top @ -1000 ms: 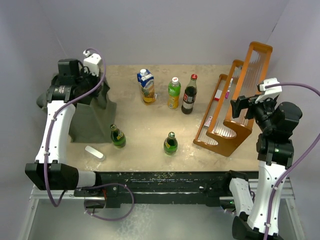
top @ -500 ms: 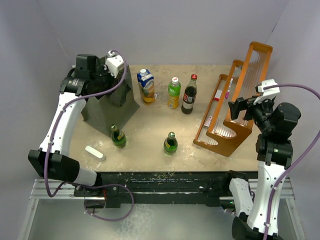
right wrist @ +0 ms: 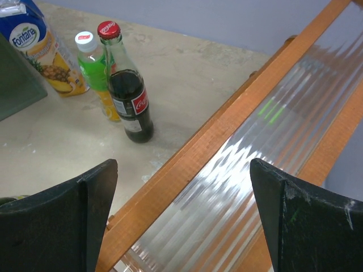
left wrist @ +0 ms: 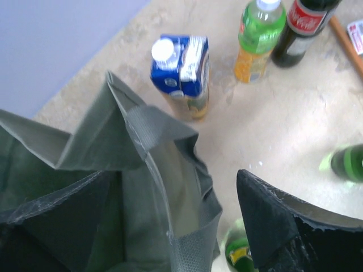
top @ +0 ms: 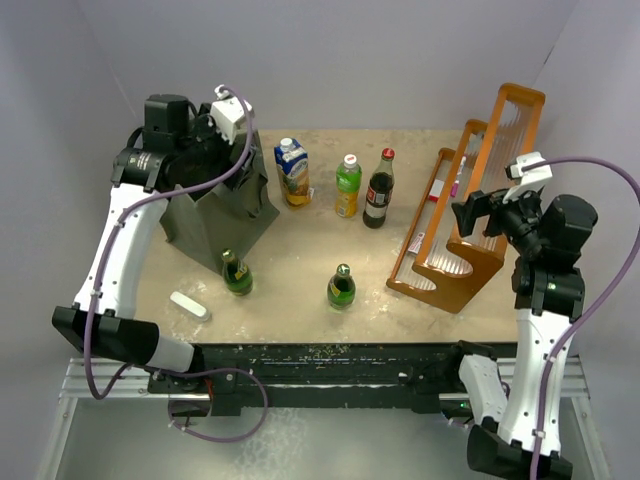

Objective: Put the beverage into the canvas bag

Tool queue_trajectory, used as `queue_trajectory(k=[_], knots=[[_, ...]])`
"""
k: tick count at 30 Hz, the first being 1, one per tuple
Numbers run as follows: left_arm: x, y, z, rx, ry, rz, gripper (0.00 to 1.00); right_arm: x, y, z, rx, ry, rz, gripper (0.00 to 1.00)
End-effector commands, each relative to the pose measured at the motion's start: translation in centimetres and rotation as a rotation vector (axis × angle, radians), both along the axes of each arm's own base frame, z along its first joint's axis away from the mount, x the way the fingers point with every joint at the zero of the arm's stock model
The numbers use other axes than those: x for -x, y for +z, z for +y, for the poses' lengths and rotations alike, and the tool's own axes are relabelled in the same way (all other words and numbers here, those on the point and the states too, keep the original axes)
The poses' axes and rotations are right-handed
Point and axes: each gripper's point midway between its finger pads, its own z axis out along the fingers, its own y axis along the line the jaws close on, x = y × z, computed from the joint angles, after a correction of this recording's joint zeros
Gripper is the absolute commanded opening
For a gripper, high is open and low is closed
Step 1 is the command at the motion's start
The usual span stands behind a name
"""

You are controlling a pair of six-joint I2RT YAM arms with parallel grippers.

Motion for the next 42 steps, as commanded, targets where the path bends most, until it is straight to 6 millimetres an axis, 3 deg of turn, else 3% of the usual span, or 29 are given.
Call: queue_trajectory(k=[1, 12, 19, 28, 36, 42], knots=[[-0.4, 6.3, -2.4, 0.090, -0.045, -0.160, 1.00, -1.0, 1.4, 0.4, 0.039, 0.067, -0.039, 1.00], [-4.2, 6.6, -8.4, 0.068, -0.153, -0.175, 0.99, -3.6, -1.8, 0.2, 0.074, 0.123, -0.016, 1.00], [-7.9, 3.6, -10.9, 0.055, -0.142, -0.076, 0.99, -3.0, -3.5, 0.8, 0.060, 0.148, -0.025, 1.00], [-11.3, -1.3, -11.4, -0.005, -0.079, 0.024, 0.99, -2.0, -4.0, 1.2, 0.066, 0.156, -0.051, 1.00], [-12.6, -5.8, -10.3, -0.101, -0.024, 0.104, 0.99, -1.7, -4.6, 1.3, 0.071, 0.159, -0.046, 1.00], [-12.9, -8.5, -10.7, -0.110, -0.036, 0.151, 0.99, -1.5, -4.9, 1.1, 0.084, 0.150, -0.049, 1.00]])
